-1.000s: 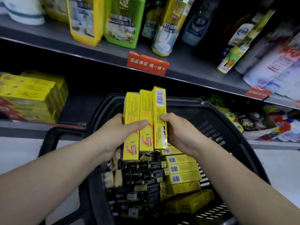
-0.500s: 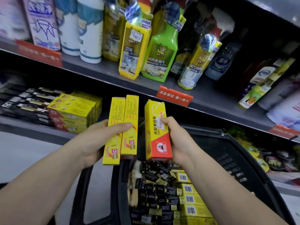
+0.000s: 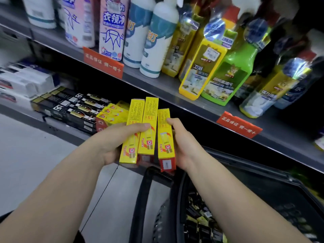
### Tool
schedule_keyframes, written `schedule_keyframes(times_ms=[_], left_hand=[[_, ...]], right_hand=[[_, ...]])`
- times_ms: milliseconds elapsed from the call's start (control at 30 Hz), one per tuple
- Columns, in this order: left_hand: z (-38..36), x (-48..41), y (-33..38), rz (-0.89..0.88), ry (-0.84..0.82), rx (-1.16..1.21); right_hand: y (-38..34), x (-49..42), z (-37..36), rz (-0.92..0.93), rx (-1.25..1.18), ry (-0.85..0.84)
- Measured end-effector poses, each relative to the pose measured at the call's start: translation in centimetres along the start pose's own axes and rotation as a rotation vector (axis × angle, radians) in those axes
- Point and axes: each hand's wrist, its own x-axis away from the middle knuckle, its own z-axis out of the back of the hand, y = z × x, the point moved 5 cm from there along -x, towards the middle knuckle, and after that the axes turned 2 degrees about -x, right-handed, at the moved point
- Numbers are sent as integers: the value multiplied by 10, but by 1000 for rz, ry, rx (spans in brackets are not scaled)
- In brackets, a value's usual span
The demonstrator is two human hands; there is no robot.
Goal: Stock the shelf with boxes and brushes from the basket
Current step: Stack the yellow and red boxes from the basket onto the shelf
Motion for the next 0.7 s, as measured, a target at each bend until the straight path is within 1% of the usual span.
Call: schedule_keyframes(times_ms=[133,200,333,400,467,567,700], left_hand=[[38,-12,-4,13,70,-17],[63,-18,-13,32,123,35],[117,-31,-38,75,327,66],[135,-37,-42,57,424,83],[142,-42,-41,18,464,130],[147,-51,-44,17,461,157],[154,-60,-50,28,480,150]], right_hand=[[-3,-32,-12,47,144,-1],[-4,-49,-13,53,167,11],[-11,-81,-8,105,358,29],[-14,-96,-4,100,428,70],[-15,-111,1,103,466,131],[-17,-131,9,138,451,234],[-23,-156,15,211,313,337]])
